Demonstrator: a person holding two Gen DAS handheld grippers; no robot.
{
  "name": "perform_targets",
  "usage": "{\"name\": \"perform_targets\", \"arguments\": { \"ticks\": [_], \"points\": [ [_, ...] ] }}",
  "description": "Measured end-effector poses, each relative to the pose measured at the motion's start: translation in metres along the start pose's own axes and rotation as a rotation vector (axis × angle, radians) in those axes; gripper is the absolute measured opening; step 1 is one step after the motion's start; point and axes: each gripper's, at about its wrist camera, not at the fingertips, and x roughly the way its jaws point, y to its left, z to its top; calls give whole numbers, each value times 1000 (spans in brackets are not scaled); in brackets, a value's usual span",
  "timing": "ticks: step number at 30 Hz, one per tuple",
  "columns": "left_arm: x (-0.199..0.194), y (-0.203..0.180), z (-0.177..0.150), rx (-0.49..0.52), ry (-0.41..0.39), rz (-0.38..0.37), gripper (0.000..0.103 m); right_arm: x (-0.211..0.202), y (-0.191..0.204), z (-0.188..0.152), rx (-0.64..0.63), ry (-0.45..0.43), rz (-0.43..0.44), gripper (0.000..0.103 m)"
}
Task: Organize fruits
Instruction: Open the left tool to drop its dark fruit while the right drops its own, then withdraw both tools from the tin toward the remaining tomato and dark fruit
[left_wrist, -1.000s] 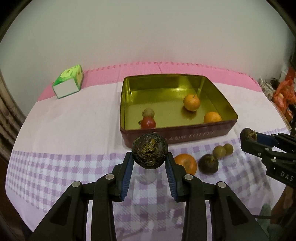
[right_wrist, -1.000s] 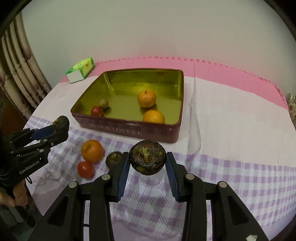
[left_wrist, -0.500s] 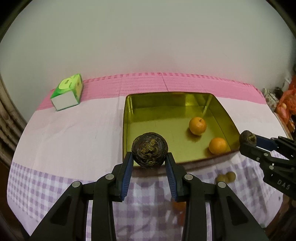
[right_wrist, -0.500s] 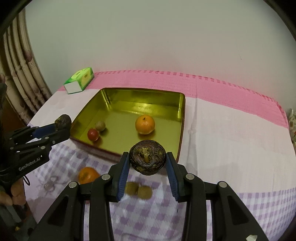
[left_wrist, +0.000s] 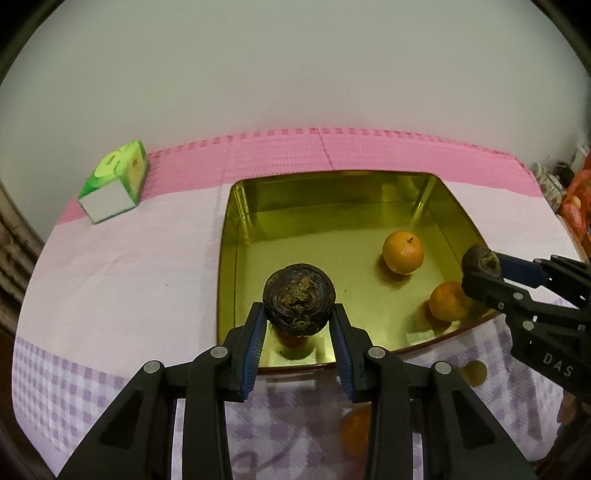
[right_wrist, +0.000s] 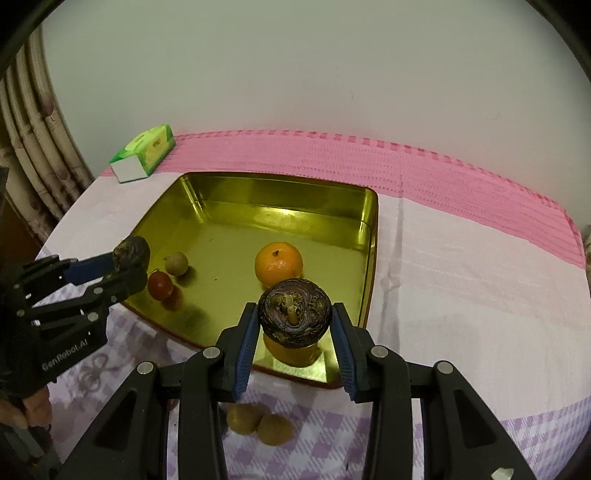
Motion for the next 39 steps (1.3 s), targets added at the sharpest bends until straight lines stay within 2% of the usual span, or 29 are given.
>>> {"name": "perform_targets", "arguments": {
  "ticks": [14,23,31,39],
  "points": [
    [24,0,-1,-10,50,-11,36,25,-3,5,9,42,6,37],
    [27,-1,1,-6,53,-4,36,30,-3,4,17,53,18,37],
    [24,-4,1,1,54,-1,37,17,-6,5,26,26,17,37],
    [-3,-6,-5,13,22,-5,38,-21,-5,-9,43,-19,39,37]
  ]
}}
